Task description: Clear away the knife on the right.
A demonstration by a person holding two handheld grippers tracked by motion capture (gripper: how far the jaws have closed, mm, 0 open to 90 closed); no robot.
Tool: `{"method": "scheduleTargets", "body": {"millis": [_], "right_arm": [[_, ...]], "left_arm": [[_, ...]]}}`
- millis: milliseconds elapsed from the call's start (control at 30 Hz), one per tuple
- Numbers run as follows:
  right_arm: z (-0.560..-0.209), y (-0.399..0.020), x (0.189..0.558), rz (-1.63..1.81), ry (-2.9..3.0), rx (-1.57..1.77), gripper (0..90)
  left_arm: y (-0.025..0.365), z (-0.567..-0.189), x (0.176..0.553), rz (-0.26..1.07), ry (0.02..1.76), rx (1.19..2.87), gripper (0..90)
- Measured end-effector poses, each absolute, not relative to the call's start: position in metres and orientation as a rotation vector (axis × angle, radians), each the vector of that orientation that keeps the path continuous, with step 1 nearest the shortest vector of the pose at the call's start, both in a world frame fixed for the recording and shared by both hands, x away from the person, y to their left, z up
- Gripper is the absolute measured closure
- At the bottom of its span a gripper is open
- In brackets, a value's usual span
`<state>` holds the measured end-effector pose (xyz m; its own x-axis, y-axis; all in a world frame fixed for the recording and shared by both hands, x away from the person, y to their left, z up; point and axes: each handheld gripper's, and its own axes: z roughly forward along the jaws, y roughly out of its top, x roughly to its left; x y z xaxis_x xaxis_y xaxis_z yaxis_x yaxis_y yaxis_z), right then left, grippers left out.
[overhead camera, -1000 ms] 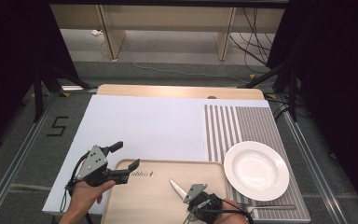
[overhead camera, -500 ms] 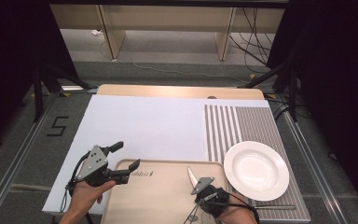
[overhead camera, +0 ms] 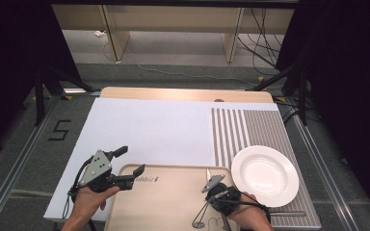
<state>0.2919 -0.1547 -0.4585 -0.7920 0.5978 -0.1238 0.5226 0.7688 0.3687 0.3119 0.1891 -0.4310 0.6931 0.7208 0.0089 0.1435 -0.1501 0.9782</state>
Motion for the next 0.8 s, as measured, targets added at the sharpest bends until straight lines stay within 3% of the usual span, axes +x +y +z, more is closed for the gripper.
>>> {"method": "scheduleTargets", "body": {"millis": [800], "right_arm": [[-0.456,-0.18,0.291,0.479,2.717,0.98,89.9]], "left_arm": [[0.189,-0.431,0.312,0.578,0.7,1.665,16.9]]}}
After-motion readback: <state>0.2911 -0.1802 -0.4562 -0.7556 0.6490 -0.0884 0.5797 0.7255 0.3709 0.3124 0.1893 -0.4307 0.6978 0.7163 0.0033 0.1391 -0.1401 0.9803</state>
